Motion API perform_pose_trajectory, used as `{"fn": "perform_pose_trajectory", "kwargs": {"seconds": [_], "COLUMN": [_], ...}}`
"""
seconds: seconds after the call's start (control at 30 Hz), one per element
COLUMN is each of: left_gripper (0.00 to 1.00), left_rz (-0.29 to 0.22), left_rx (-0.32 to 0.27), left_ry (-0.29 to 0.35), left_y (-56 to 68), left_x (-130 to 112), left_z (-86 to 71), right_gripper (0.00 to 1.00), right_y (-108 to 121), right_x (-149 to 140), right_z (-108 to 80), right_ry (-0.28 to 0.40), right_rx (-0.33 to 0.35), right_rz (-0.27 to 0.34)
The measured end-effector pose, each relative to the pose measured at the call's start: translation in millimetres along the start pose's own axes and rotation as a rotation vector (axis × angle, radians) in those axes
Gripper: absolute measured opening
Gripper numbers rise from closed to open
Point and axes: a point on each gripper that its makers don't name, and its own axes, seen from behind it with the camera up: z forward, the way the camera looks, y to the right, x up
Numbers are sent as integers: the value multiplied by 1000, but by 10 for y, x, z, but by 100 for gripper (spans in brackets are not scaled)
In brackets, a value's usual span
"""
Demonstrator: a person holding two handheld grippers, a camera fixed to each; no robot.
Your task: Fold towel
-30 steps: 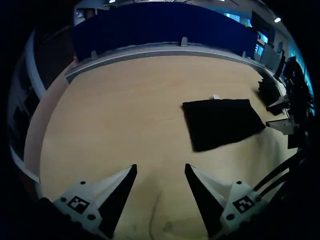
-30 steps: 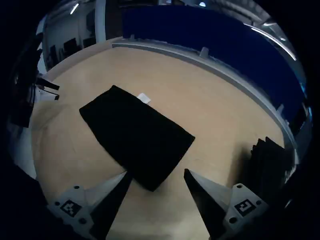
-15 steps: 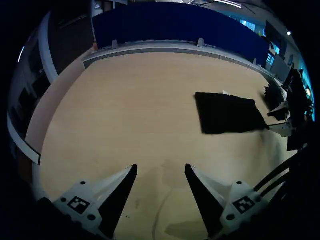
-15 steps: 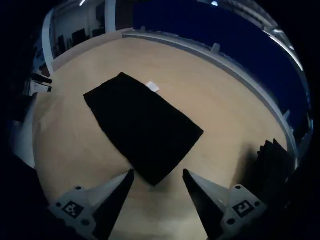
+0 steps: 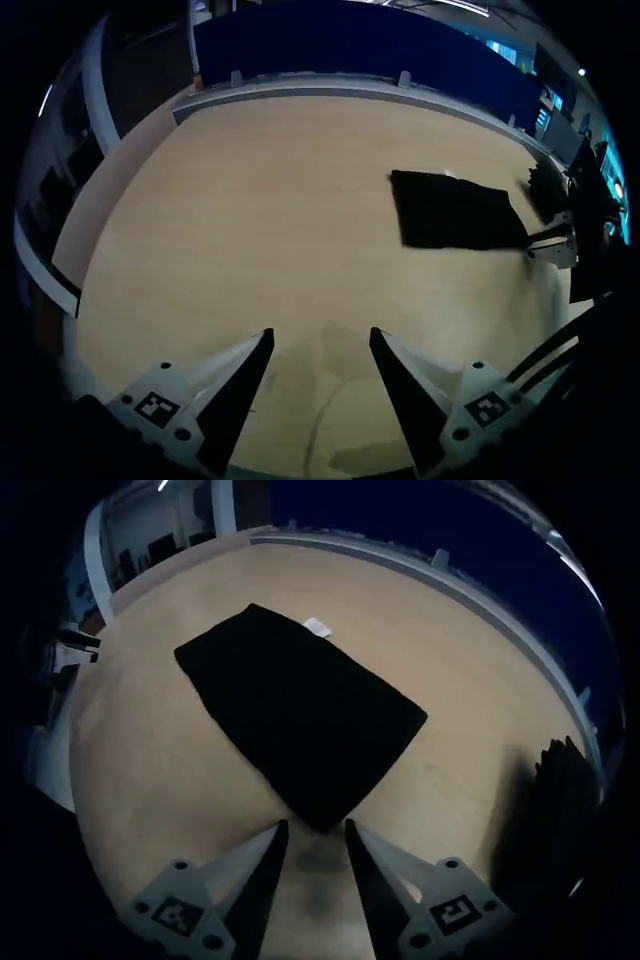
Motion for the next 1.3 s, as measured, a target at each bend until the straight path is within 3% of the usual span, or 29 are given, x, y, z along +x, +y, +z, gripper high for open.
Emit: {"fn": "perform_pose_trajectory", "kwargs": {"seconds": [0.1, 0.37, 0.77, 1.3], "left_gripper": [88, 88, 88, 88], "left_rz": [-3, 1, 0, -21], "left_rx": [-2, -8, -13, -21], "left_ry": [-1, -1, -3, 19], "left_y": [11, 42, 43, -15], "left_x": [-9, -15, -49, 4], "left_z": [-1, 7, 8, -19], "right_gripper": [30, 13, 10, 9], "right_y": [30, 52, 83, 105], "right_x": [0, 63, 208, 650], "right_z": [10, 2, -39, -177], "right_ry": [-2, 17, 54, 130], "right_rx": [-12, -12, -32, -48], "right_rz": [0, 10, -9, -33]}}
